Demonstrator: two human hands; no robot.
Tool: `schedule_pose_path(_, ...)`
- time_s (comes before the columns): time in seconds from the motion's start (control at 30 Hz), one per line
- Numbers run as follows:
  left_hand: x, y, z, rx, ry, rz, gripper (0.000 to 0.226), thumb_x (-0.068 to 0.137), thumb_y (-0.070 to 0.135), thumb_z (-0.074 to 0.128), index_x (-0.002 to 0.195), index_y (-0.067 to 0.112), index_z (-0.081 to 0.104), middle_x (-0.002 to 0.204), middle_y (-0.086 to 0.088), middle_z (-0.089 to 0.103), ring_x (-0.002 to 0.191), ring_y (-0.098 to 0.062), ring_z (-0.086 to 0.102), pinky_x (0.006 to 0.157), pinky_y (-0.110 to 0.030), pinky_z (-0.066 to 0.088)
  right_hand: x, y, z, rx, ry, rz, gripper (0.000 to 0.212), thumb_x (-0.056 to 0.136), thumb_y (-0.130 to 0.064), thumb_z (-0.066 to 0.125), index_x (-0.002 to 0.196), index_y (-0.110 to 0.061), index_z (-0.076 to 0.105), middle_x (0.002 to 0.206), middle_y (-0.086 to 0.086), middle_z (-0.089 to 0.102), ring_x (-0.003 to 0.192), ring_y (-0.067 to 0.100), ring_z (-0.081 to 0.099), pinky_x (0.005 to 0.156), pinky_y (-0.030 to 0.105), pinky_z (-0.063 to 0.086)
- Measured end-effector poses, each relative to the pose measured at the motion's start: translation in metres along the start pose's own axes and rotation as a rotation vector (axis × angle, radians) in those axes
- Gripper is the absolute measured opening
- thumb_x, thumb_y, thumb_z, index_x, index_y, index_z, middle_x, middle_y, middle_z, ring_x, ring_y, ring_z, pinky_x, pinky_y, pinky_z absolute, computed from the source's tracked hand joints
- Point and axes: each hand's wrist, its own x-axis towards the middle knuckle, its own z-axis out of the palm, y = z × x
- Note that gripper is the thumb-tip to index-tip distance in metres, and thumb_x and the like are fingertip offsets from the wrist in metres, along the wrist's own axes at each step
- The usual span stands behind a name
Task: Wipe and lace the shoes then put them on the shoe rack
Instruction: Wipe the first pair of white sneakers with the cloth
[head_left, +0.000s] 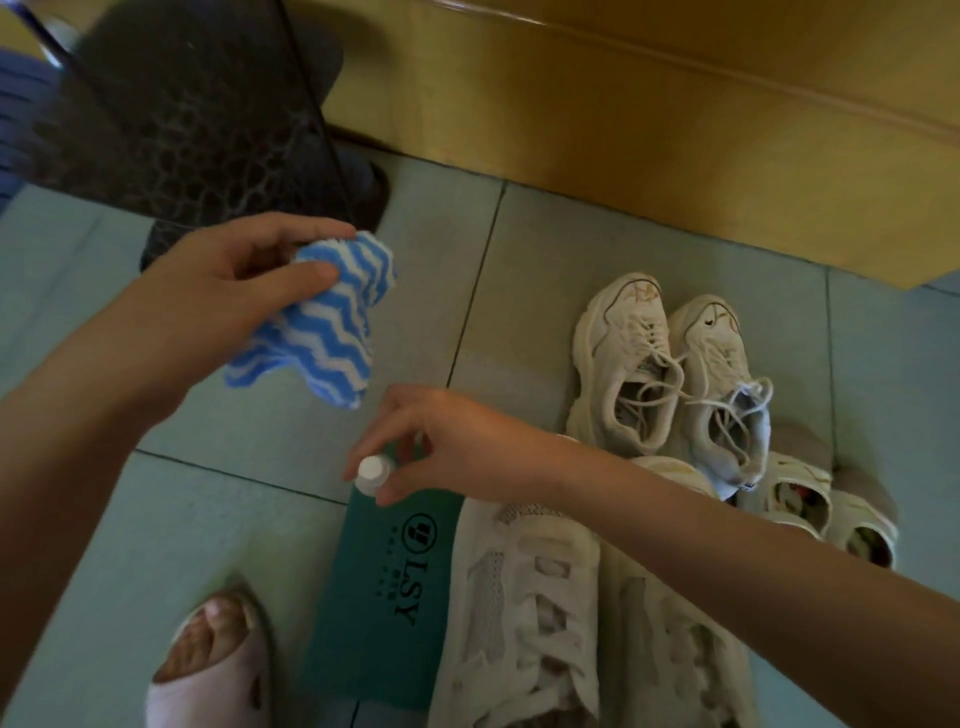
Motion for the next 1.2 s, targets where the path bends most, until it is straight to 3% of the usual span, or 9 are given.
schedule_pose_path(0.13,0.0,0.001,0.002,-0.05,-0.008,-0.007,0.028,0.086,0.013,0.059,0.103,0.034,0.067,0.107,-0.012,0.068,0.092,-0.017,0.066,0.084,-0.031,0.053,0.01,-0.003,0.008,-0.117,-0.023,-0.01,0.031,0.076,-0.01,0.075,0.107,-0.012,0.07,0.097,0.003,0.051,0.078,0.012,0.049,0.075,0.031,0.046)
schedule_pose_path(0.37,0.002,0.002,0.012,-0.14,-0.033,-0.036,0.029,0.087,0.01,0.058,0.103,0.032,0.067,0.105,-0.008,0.07,0.095,-0.02,0.068,0.082,-0.03,0.055,0.009,0.002,0.008,-0.065,-0.046,0.014,0.033,0.079,-0.012,0.072,0.112,-0.013,0.067,0.104,0.005,0.06,0.084,0.014,0.055,0.08,0.034,0.049)
schedule_pose_path(0.53,0.002,0.007,0.014,-0.192,-0.016,-0.025,0.029,0.087,0.008,0.057,0.101,0.032,0.066,0.096,0.0,0.071,0.087,-0.011,0.068,0.072,-0.021,0.057,-0.008,0.006,-0.002,-0.029,-0.034,0.097,0.053,0.08,-0.012,0.071,0.129,-0.022,0.054,0.118,0.0,0.054,0.092,0.011,0.062,0.08,0.024,0.051)
schedule_pose_path(0.63,0.0,0.012,0.018,-0.223,0.0,-0.024,0.031,0.088,0.007,0.055,0.102,0.033,0.065,0.084,0.008,0.071,0.078,-0.003,0.067,0.064,-0.014,0.054,-0.035,0.005,-0.031,-0.01,0.164,0.17,0.037,0.087,-0.024,0.064,0.123,-0.025,0.058,0.116,-0.01,0.062,0.092,0.002,0.062,0.082,0.019,0.051)
schedule_pose_path(0.73,-0.005,0.019,0.036,-0.213,-0.053,-0.012,0.033,0.089,0.006,0.054,0.108,0.032,0.063,0.089,0.004,0.067,0.076,-0.002,0.066,0.064,-0.013,0.053,-0.057,0.002,-0.063,0.26,0.457,0.108,0.054,0.08,-0.038,0.064,0.131,-0.032,0.049,0.129,-0.015,0.055,0.107,0.0,0.058,0.091,0.029,0.052)
schedule_pose_path(0.8,-0.008,0.024,0.053,-0.204,-0.099,-0.011,0.034,0.089,0.007,0.054,0.115,0.027,0.06,0.094,-0.001,0.066,0.078,-0.004,0.065,0.066,-0.017,0.054,-0.06,0.0,-0.07,0.304,0.5,0.025,0.068,0.075,-0.042,0.068,0.137,-0.037,0.04,0.14,-0.018,0.044,0.122,-0.001,0.048,0.098,0.032,0.047)
schedule_pose_path(0.87,-0.009,0.026,0.067,-0.259,-0.116,-0.035,0.036,0.089,0.006,0.054,0.121,0.021,0.057,0.098,-0.003,0.067,0.081,-0.008,0.066,0.068,-0.02,0.055,-0.056,-0.001,-0.066,0.27,0.474,-0.026,0.072,0.074,-0.034,0.072,0.138,-0.035,0.04,0.141,-0.015,0.045,0.127,0.002,0.045,0.102,0.036,0.044)
schedule_pose_path(1.03,-0.01,0.026,0.085,-0.455,-0.064,-0.129,0.046,0.089,0.004,0.055,0.131,0.019,0.046,0.096,0.0,0.068,0.079,-0.004,0.068,0.068,-0.016,0.055,-0.048,0.01,-0.052,0.396,0.59,-0.054,0.05,0.074,-0.007,0.073,0.121,-0.015,0.057,0.115,0.006,0.066,0.103,0.018,0.065,0.091,0.037,0.053)
schedule_pose_path(1.2,-0.023,0.016,0.087,-0.244,-0.08,-0.078,0.045,0.087,0.008,0.057,0.128,0.022,0.046,0.107,0.005,0.065,0.098,-0.007,0.063,0.083,-0.023,0.054,-0.055,0.031,-0.066,0.368,0.713,0.118,0.016,0.082,-0.014,0.068,0.097,-0.021,0.068,0.092,-0.002,0.072,0.084,0.013,0.07,0.077,0.029,0.057)
